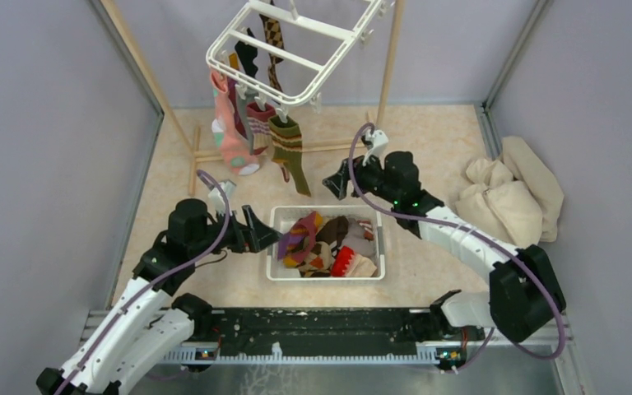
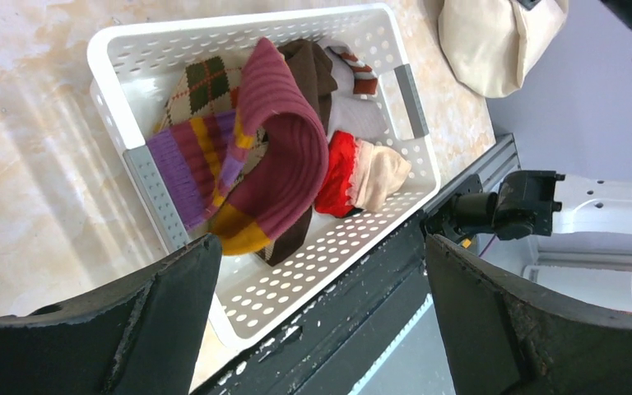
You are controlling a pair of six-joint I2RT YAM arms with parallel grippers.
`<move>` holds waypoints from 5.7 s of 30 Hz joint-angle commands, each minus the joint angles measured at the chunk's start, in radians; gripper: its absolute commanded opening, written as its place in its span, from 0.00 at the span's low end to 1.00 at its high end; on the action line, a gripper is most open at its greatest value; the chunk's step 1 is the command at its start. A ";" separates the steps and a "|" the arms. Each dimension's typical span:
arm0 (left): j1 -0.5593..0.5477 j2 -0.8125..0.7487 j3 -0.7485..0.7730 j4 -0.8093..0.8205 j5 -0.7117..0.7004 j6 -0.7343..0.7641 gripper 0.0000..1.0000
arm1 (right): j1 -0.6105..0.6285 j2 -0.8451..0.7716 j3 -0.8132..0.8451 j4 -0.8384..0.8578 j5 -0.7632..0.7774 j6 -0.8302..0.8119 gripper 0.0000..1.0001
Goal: Remove the socks clipped to the hanger
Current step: Place the sock in the bin, then remove the sock from the hanger.
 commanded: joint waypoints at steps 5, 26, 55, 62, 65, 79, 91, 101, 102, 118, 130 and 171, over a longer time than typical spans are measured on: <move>-0.002 0.017 0.020 0.041 -0.070 0.029 0.99 | 0.055 0.232 0.115 0.405 -0.022 -0.065 0.77; -0.002 0.011 0.026 0.011 -0.095 0.021 0.99 | 0.112 0.523 0.247 0.615 -0.100 0.095 0.31; -0.001 0.200 0.097 0.360 -0.016 0.002 0.99 | 0.090 0.201 0.044 0.658 -0.296 0.668 0.00; -0.002 0.223 0.098 0.385 -0.034 0.021 0.99 | 0.083 0.272 0.014 0.876 -0.328 0.876 0.00; -0.003 0.223 0.096 0.394 -0.047 0.034 0.99 | 0.084 0.304 0.010 0.970 -0.336 0.955 0.00; -0.005 0.259 0.101 0.518 -0.033 0.097 0.99 | 0.083 0.358 0.018 1.075 -0.355 1.065 0.00; -0.011 0.302 0.123 0.583 0.025 0.137 0.34 | 0.083 0.401 0.046 1.127 -0.354 1.114 0.00; -0.012 0.310 0.189 0.562 0.027 0.146 0.00 | 0.083 0.384 0.057 1.020 -0.359 1.041 0.17; -0.012 0.308 0.196 0.554 0.018 0.150 0.00 | 0.083 0.378 0.056 0.995 -0.357 1.023 0.23; -0.009 0.368 0.324 0.445 -0.078 0.203 0.04 | 0.082 0.035 0.014 0.398 -0.125 0.570 0.76; 0.036 0.385 0.347 0.388 -0.118 0.208 0.08 | 0.147 -0.174 0.011 0.098 0.144 0.300 0.84; 0.226 0.399 0.261 0.467 0.150 0.149 0.09 | 0.512 0.164 0.269 0.666 0.781 -0.494 0.84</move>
